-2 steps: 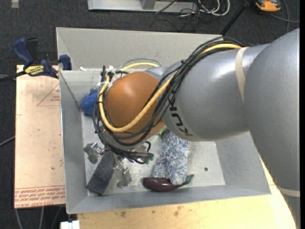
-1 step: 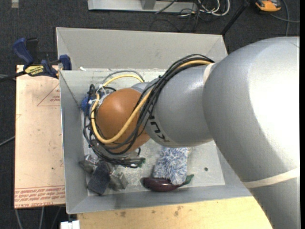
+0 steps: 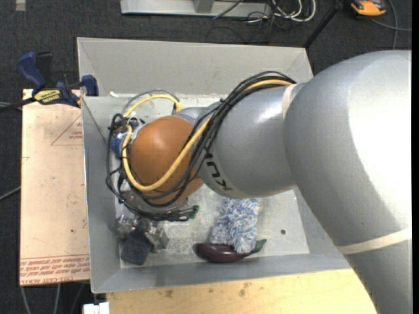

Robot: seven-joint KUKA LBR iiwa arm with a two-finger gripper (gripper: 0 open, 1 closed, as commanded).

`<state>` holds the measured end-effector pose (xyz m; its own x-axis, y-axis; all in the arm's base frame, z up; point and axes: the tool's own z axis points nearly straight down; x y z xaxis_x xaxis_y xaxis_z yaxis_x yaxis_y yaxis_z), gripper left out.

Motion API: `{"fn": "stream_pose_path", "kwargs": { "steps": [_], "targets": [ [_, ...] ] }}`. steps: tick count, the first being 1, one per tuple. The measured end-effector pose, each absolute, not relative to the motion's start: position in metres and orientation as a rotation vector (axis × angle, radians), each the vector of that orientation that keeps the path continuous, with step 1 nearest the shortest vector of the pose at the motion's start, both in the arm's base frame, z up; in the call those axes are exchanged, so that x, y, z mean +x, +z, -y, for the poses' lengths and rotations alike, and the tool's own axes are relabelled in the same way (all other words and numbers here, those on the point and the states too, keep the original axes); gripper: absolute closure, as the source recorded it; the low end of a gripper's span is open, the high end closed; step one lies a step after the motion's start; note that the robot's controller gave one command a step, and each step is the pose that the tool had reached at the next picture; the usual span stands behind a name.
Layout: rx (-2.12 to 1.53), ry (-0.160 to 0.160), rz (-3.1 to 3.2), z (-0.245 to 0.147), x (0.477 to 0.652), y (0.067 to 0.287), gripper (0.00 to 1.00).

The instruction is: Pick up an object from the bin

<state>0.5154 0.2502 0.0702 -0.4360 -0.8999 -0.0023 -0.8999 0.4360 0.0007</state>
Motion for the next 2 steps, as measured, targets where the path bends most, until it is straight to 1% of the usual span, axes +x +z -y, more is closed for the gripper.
{"fn": "stream_pose_path", "kwargs": {
  "steps": [2],
  "targets": [
    [-1.668,0.004,-2.663,-0.25,0.5144,0.0738,1.0]
  ]
}}
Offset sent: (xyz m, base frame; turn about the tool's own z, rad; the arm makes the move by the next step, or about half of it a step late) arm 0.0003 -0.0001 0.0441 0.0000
